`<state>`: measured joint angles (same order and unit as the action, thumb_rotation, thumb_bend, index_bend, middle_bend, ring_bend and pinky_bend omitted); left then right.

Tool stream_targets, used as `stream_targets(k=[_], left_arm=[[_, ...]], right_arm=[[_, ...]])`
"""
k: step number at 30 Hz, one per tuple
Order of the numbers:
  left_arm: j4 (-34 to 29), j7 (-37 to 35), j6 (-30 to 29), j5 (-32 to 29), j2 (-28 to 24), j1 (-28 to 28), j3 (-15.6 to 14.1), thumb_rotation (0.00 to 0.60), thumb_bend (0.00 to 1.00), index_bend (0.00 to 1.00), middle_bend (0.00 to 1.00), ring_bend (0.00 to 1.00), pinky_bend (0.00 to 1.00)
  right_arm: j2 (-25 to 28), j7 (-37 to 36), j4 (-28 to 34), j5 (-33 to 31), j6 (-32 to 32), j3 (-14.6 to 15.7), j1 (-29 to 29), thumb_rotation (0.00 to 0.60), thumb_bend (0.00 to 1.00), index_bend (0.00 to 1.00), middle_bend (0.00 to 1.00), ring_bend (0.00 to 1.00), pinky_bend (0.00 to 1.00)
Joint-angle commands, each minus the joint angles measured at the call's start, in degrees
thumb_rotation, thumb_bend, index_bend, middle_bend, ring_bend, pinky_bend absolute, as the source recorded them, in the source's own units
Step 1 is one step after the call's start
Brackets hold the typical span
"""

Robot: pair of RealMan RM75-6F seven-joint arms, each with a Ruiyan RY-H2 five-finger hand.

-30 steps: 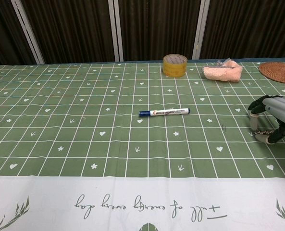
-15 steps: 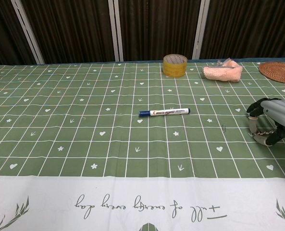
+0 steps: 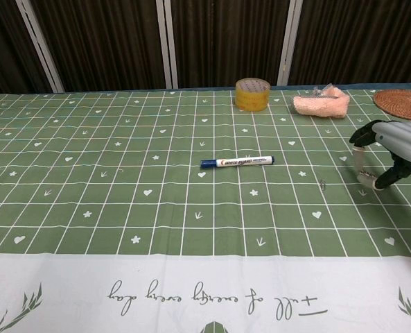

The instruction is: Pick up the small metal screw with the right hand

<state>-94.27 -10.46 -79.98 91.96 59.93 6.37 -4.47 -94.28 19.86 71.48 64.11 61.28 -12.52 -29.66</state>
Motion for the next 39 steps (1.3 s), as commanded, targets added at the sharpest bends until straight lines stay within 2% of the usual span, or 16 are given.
stream_targets(k=[1,13,39], left_arm=[[0.0,0.1,0.0,0.1,0.0,0.0,0.0,0.6,0.04,0.0,0.0,0.0,0.0],[0.1,0.2,0.0,0.0,0.1,0.0,0.0,0.6,0.04,0.0,0.0,0.0,0.0],[0.7,0.3,-0.2,-0.4,0.3,-0.1,0.3,0.6,0.04,0.0,0.0,0.0,0.0]], right_arm=[[0.9,0.8,1.6,-0.3,0.7,-0.8,-0.4,0.6,0.34,0.58,0.16,0.0,0.0],[3.1,3.5,6.7,-1.9,2.1,-2.7,-1.7,0.6,0.34,0.59,0.16,0.0,0.0],[3.4,8.0,15.5,-3.1,5.9,-1.8,-2.7,0.6,0.35,0.59,0.16,0.0,0.0]])
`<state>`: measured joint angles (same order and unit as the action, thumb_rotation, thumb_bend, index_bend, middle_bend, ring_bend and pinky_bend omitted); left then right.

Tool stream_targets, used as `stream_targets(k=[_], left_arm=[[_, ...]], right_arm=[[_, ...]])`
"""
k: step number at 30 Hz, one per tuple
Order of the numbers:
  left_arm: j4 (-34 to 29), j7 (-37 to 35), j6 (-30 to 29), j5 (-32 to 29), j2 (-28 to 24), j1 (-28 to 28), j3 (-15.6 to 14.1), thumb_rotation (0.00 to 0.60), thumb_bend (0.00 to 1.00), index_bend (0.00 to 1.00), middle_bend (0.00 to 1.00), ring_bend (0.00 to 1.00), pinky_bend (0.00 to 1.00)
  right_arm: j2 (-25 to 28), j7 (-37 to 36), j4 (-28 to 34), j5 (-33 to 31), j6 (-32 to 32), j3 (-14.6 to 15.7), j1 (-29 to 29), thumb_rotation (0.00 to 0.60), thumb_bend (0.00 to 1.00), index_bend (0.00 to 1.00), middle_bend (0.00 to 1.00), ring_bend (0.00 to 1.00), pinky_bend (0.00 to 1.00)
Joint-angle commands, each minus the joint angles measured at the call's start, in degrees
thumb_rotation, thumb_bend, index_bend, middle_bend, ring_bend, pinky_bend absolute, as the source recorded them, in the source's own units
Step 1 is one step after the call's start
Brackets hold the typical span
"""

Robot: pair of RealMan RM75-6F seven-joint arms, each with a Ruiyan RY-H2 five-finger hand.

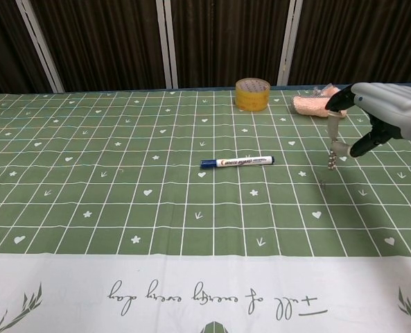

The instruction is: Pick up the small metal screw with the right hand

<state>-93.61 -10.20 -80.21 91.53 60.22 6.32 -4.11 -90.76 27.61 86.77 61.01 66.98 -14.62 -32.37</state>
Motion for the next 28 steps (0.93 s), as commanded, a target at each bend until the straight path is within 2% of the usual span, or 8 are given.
stream_targets(k=[1,28], left_arm=[[0.1,0.0,0.0,0.0,0.0,0.0,0.0,0.6,0.04,0.0,0.0,0.0,0.0],[-0.3,-0.1,0.1,0.0,-0.1,0.0,0.0,0.6,0.04,0.0,0.0,0.0,0.0]], right_arm=[[-0.1,0.4,0.3,-0.1,0.3,0.4,0.1,0.6,0.35,0.59,0.16,0.0,0.0],[-1.2,0.9,1.0,0.0,1.3,2.3,0.2,0.6,0.36,0.61,0.16,0.0,0.0]])
